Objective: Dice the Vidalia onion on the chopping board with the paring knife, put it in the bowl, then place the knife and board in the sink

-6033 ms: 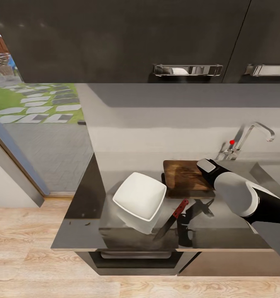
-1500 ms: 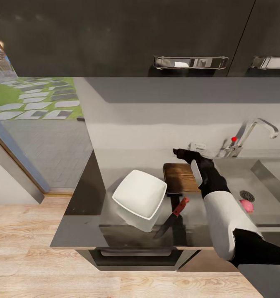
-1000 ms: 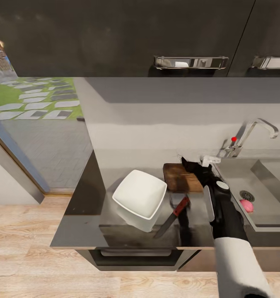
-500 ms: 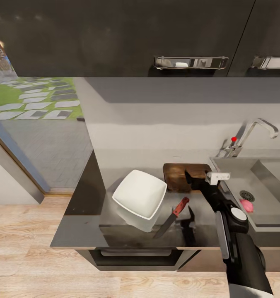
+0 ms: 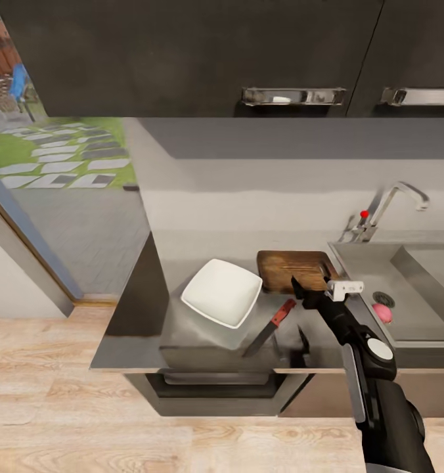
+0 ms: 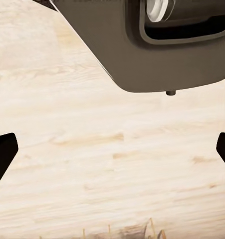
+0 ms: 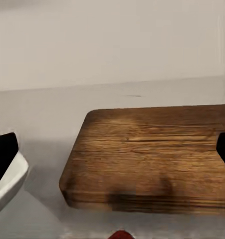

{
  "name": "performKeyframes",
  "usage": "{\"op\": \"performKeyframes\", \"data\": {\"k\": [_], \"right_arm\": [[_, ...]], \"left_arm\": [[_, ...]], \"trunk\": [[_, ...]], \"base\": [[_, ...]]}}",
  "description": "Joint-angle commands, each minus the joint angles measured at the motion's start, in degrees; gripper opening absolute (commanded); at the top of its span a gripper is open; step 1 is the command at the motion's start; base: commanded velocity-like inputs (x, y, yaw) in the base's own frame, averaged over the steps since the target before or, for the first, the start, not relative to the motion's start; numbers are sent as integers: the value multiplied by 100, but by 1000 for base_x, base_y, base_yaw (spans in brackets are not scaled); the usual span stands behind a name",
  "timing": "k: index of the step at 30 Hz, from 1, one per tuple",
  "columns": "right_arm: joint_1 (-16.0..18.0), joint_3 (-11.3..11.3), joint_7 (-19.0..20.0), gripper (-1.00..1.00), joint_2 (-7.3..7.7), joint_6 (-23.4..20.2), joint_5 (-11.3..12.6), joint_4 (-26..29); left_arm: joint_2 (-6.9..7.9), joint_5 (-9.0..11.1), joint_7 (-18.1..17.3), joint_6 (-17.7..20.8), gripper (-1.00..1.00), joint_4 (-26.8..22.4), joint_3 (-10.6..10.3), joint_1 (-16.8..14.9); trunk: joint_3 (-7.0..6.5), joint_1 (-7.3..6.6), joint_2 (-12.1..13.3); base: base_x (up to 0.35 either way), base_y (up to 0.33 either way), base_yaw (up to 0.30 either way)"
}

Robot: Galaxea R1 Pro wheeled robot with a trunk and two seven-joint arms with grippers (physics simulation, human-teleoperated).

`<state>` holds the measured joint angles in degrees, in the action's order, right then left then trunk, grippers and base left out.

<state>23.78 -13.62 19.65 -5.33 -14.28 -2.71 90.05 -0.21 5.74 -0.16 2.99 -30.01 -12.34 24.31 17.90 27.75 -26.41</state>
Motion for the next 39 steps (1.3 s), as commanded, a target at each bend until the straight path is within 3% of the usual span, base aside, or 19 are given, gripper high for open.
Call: {"op": "performKeyframes", "data": {"k": [1,11,39], "right_arm": [[5,-18,48,100,-7,-31,-28,5],[4,-10,48,100,-12,-31,-28,-5],[-6,-9,53,100,-14,3,-19,-59]], "left_arm": [[4,59,2,-13,100,-20,-14,3],[11,67,25,-382,100,18,-14,3],[20,68,42,-412,100,-29,-5,3]], "trunk": [[9,0,-10],[9,0,-10],[9,0,-10]], "base": [[-334,0,0],[-342,0,0],[-335,0,0]]}}
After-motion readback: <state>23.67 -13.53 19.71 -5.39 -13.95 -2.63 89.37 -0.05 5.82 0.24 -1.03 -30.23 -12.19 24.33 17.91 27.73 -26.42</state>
